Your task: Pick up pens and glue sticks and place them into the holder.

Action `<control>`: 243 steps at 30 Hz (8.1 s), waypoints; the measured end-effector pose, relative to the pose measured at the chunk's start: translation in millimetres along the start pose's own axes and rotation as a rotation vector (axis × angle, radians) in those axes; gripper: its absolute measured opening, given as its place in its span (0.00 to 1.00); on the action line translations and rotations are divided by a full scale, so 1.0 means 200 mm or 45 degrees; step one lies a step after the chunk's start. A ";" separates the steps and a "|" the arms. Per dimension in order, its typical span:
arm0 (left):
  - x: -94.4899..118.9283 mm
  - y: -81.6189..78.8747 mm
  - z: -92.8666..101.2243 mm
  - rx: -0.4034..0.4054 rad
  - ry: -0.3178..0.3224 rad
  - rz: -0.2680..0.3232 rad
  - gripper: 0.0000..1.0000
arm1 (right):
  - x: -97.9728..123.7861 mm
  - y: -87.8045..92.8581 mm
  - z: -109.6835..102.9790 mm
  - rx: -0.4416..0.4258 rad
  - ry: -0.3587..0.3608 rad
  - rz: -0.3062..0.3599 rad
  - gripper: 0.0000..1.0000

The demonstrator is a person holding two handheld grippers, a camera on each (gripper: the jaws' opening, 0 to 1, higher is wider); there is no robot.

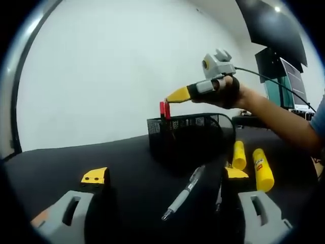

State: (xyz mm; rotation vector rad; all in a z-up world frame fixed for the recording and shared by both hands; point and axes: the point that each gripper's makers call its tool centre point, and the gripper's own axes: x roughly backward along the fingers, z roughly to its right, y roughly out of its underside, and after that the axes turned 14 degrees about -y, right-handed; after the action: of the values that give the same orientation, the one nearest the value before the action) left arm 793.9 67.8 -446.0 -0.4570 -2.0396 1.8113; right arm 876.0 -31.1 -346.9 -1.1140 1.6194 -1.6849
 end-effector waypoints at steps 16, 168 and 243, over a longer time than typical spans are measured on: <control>0.02 -0.01 0.04 0.029 0.054 -0.005 0.71 | 0.15 -0.09 -0.08 0.062 0.003 0.032 0.09; 0.14 -0.23 -0.02 -0.312 0.344 -0.163 0.06 | -0.33 0.42 -0.68 0.683 -0.574 -0.677 0.15; 0.26 -0.37 0.25 0.021 0.642 0.001 0.06 | 0.05 -0.06 -0.91 0.347 -1.034 0.049 0.04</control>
State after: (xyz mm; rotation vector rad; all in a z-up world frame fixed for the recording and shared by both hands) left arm 724.5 39.8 -375.2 -0.8142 -1.6726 1.5150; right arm 718.6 58.9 -320.9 -1.3618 0.8633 -1.1377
